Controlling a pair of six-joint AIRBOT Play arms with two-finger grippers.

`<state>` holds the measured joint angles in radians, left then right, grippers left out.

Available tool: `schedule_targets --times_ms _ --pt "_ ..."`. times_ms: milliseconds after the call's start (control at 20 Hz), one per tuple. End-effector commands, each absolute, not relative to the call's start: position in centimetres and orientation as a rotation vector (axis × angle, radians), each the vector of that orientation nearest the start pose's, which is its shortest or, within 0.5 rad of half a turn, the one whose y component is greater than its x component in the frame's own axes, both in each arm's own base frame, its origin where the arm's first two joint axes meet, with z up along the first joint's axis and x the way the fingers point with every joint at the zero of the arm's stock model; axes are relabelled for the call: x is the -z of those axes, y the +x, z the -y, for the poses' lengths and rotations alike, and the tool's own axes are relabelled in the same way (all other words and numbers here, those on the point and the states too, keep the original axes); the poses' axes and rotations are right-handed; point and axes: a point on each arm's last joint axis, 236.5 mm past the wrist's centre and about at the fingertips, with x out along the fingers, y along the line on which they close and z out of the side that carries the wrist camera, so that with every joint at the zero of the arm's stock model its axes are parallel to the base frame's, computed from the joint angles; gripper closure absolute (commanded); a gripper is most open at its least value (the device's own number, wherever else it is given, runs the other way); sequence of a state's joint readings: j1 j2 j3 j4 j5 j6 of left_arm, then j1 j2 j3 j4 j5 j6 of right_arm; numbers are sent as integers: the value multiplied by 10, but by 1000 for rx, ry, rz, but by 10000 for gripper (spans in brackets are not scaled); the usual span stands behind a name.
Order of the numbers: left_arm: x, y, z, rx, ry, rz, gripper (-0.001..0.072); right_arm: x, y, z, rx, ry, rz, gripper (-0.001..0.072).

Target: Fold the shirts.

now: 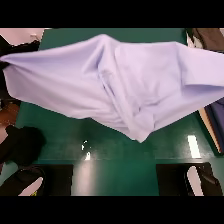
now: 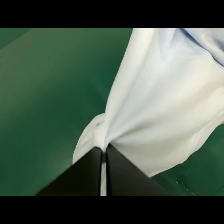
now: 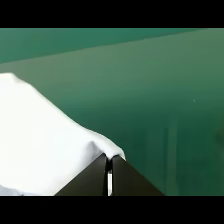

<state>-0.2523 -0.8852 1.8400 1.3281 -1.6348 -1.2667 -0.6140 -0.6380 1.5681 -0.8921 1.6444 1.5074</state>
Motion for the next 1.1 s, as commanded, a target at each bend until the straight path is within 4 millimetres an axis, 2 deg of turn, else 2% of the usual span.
schedule_targets --times_ms 0,150,300,450,550,700,800,850,950,1050 --pt "-308 268 128 589 289 -733 682 -325 230 -12 -94 361 -698 699" --pt "-223 294 148 661 246 -989 682 -292 249 -2 -120 447 -799 699" --pt "-133 301 164 751 219 -1216 682 -255 286 -6 -192 474 -848 699" --pt "-61 319 159 715 176 -1352 681 -215 335 -41 -319 470 -893 699" --pt "-25 337 149 667 130 -1406 681 -183 367 -63 -347 414 -928 699" --pt "11 365 125 567 37 -1440 664 -135 397 -85 -347 304 -1005 699" --pt "23 378 104 485 -43 -1449 344 -115 405 -98 -375 297 -1070 698" --pt "24 382 93 457 -69 -1448 319 -109 408 -100 -382 296 -1095 699" --pt "18 382 76 423 -155 -1454 319 -106 412 -101 -388 292 -1119 699" --pt "-1 382 81 470 -303 -1444 319 -113 417 -98 -383 273 -1103 698"
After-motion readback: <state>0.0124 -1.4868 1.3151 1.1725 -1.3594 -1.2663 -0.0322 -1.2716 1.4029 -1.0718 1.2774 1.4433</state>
